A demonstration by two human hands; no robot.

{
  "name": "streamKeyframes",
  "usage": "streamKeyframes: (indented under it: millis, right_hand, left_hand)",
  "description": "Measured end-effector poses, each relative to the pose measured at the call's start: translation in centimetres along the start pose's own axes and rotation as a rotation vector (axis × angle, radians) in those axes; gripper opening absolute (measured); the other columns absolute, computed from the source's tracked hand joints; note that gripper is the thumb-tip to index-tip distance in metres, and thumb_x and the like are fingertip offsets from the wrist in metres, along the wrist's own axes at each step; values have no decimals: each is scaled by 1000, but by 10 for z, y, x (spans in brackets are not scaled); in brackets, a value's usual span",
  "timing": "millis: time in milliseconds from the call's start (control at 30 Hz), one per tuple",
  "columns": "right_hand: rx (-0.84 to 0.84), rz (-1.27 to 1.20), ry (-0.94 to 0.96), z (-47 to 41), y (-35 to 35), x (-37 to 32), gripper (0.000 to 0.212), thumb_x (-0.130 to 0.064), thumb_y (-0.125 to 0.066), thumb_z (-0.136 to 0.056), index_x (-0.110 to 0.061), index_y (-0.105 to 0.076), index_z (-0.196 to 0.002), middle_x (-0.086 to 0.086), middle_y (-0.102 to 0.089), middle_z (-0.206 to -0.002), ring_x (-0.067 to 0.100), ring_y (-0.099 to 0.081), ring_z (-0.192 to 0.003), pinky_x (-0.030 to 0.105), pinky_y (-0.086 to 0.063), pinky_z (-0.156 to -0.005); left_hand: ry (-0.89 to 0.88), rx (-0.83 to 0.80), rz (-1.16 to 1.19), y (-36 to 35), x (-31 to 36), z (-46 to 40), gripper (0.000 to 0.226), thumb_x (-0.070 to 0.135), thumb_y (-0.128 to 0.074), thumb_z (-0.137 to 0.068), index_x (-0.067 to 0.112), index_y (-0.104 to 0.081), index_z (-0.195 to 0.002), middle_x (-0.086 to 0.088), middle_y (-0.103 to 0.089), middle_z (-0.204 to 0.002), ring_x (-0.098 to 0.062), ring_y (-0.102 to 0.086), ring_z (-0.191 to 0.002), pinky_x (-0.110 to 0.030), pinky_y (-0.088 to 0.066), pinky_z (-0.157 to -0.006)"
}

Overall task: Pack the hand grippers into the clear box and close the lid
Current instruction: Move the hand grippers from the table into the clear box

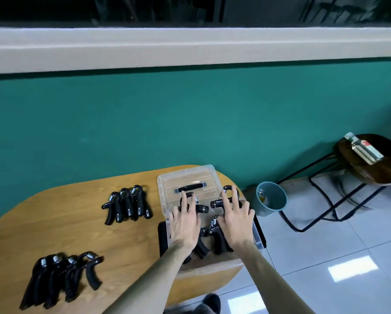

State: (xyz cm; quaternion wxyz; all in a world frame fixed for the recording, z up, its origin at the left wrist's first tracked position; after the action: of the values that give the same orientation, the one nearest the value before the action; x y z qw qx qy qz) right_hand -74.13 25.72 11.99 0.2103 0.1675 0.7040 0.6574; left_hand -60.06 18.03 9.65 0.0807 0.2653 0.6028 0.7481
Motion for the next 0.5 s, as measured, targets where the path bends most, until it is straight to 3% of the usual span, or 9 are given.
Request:
streamKeyframes:
  millis: [167, 367, 500]
  right_hand:
    - [-102, -25, 0, 3, -44, 30, 85, -28, -81, -66, -16, -48, -144, 16, -35, -157, 45, -54, -98, 54, -48, -72]
    - [-225, -48, 87, 2, -103, 45, 85, -28, -78, -67, -17, -46, -145, 15, -33, -158, 37, -50, -85, 46, -44, -65]
    - [-273, -98, 121, -5, -137, 49, 85, -29, -77, -72, -21, -41, -148, 12, -27, -161, 33, -46, -87, 44, -43, -68]
  left_hand:
    - [33, -47, -65, -40, 6, 5, 64, 34, -41, -105, 25, -9, -160, -8, 4, -168, -29, -47, -126, -43, -33, -109]
    - [185, -114, -21, -97, -1, 6, 66, 33, -42, -104, 28, -6, -160, -6, 8, -168, -23, -47, -122, -36, -39, -102]
    - [272, -147, 59, -129, -4, 1, 71, 30, -44, -104, 32, 0, -160, -2, 13, -168, -25, -43, -126, -45, -36, -110]
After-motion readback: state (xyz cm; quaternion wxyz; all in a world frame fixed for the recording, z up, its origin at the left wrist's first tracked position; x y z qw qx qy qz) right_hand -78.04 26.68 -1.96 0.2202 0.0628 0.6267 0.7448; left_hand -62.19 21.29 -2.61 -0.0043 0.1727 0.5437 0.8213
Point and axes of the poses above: each hand's wrist, its own z-axis away from the middle knuckle, its own y-axis out of the back of the hand, x = y × z, the point moved 6 cm from there along -z, towards the middle knuckle
